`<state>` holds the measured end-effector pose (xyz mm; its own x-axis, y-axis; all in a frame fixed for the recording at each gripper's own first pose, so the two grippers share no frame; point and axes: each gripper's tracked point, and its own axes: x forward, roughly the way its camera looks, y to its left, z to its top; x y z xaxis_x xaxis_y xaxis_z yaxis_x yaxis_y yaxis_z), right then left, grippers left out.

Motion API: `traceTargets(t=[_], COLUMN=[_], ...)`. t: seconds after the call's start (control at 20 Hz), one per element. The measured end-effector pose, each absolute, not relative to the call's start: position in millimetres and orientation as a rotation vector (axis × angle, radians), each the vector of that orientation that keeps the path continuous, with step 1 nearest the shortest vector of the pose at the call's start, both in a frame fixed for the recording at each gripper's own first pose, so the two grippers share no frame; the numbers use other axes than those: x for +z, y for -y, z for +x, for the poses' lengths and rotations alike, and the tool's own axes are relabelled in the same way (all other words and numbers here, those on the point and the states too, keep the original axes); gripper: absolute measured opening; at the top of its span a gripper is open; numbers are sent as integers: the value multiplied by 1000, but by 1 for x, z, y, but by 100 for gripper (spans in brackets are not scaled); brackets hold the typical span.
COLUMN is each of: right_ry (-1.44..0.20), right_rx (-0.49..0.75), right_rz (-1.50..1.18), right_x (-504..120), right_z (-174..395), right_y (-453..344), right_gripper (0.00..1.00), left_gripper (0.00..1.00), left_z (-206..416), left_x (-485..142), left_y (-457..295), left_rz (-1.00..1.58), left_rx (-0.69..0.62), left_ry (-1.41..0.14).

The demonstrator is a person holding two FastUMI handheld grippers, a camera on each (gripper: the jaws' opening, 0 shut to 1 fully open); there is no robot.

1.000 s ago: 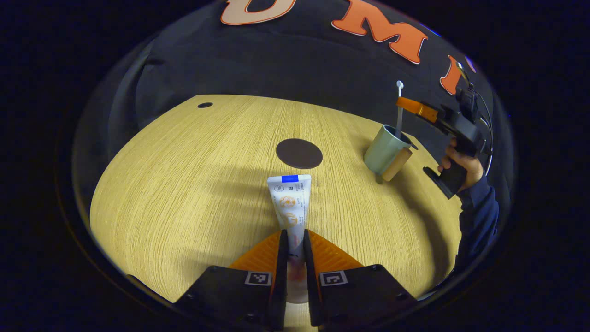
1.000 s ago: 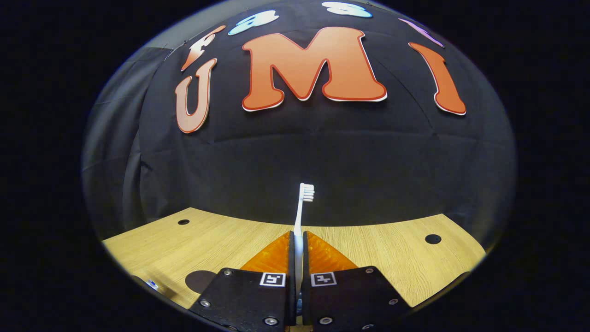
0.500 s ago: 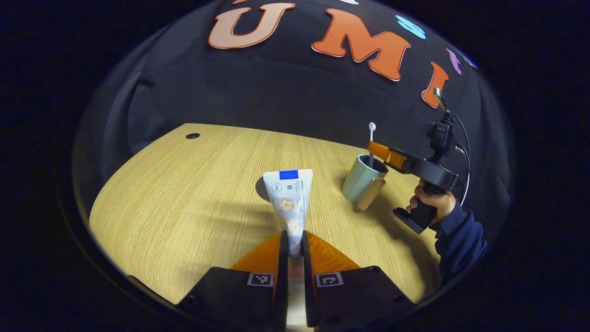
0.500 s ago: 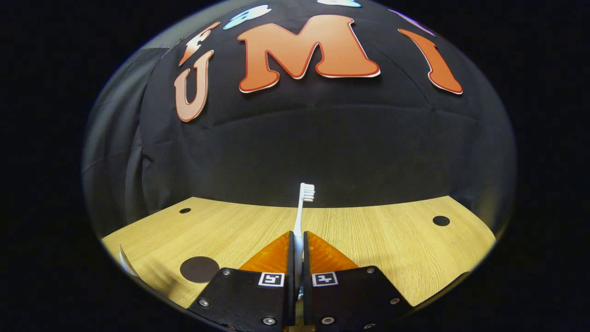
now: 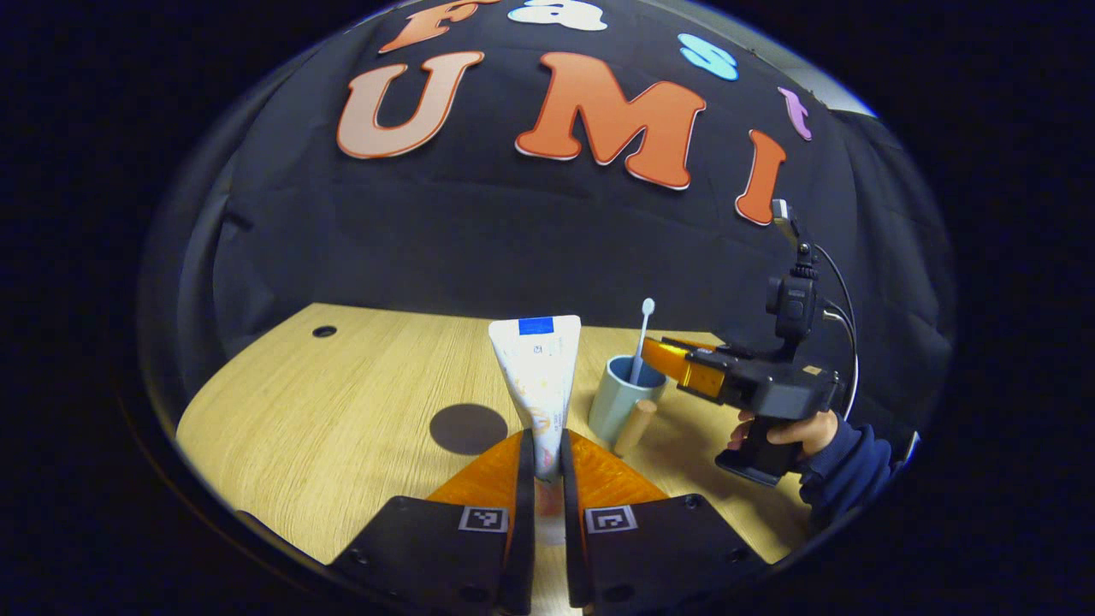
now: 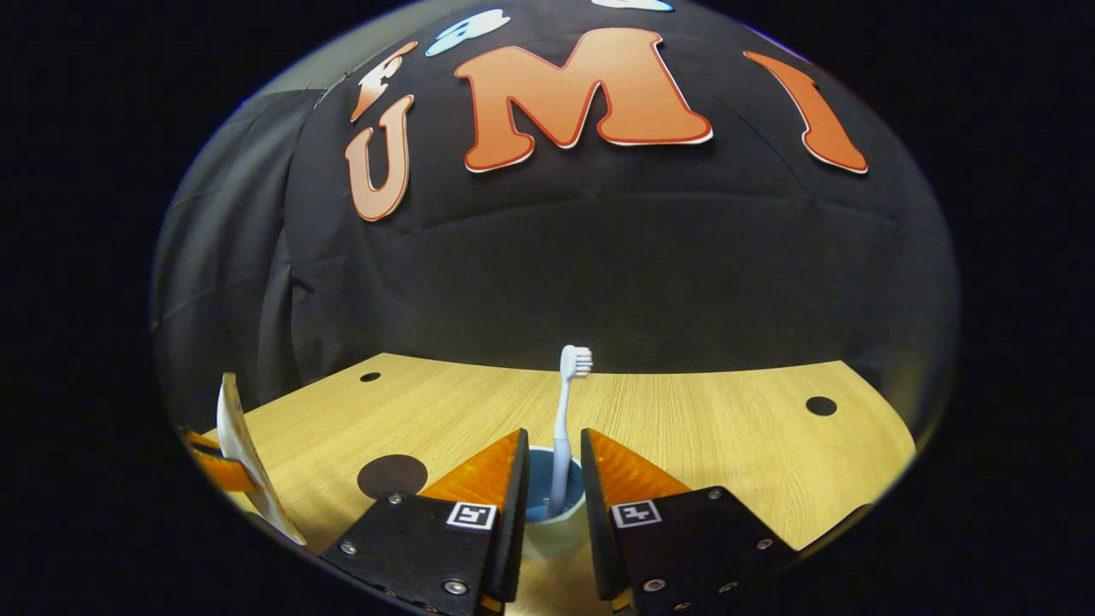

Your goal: Put the toothbrush and toothpaste on the desktop into the cup, then pick up the cup and place it on the coaster on the desktop.

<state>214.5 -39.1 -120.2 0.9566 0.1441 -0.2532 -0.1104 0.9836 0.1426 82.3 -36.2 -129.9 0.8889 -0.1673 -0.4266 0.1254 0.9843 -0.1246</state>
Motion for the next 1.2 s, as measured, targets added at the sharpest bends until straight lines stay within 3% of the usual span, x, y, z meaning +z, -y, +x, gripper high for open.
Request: traceTargets(t=[0.1,0.2,0.25,0.35,0.55,0.75,1.2], right_ry=[-246,-222,-210,-190,-178,-160,-184], right_rx=[133,145,148,145,125,119,100], right_rz=[153,164,152,104,50,51,71], right_x=[-109,-97,-93,-87,-87,-88,-103], right_z=[198,179,169,149,111,81,61], right_y=[45,49,52,62,82,92,106], right_gripper=[44,43,53,63,78,84,88], left_gripper=[19,18,19,18,19,19,18], left_z=[109,141,159,193,273,298,336], left_x=[-132,-132,-131,-127,-123,-103,-155], left_y=[39,45,48,59,98,127,145], left_rz=[-79,-82,-79,-55,-43,-69,-127], left_rx=[-170,-196,-208,-217,-238,-270,-296], left_ry=[-406,-362,-329,-263,-158,-83,-121])
